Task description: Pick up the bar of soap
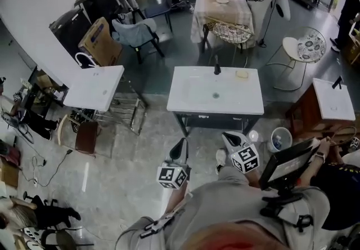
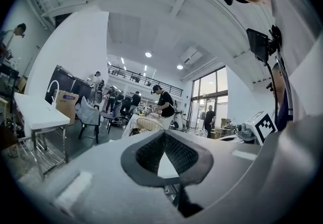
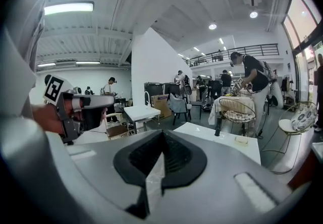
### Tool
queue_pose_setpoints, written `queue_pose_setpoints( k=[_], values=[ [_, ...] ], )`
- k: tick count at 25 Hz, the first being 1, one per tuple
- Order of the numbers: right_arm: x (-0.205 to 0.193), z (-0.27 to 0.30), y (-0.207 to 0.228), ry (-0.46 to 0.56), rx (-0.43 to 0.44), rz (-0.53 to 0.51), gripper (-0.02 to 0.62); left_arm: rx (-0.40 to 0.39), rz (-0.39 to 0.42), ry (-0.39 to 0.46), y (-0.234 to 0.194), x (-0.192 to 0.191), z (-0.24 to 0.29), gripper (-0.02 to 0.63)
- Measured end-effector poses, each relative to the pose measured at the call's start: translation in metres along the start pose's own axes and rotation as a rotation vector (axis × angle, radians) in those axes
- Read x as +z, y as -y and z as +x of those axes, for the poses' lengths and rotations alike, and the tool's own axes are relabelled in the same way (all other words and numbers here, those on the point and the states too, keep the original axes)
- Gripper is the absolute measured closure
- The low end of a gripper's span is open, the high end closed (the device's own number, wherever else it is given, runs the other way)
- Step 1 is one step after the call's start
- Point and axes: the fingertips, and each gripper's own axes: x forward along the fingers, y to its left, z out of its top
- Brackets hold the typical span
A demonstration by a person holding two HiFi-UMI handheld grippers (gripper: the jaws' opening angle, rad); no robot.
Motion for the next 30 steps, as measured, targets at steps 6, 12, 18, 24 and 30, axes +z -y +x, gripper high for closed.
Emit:
queue_pose_setpoints(
  k=[6,12,18,24,30],
  values=[
    [0.009,0.033,0.092,0.008,-0.085,0.015,0.594,-0.006,-0.003,-0.006,-0.018,0.003,0.066,0.606],
    [0.009,0.066,0.167,0.013,-0.137,0.041,0.594,-0.004,0.025,-0.022,-0.037,0.01,0.136,0.606],
    [0.029,0.099,0.214,0.027,-0.119,0.044,0.594,-0.006,0.022,-0.017,-0.046,0.022,0.205,0.606],
    [0.048,0.116,0.27,0.063,-0.123,0.042,0.594,-0.053,0.014,0.005,-0.034,0.024,0.284,0.606],
    [0.07,0.122,0.311,0.07,-0.106,0.012,0.594,-0.105,0.012,0.042,-0.013,0.04,0.35,0.606]
  ],
)
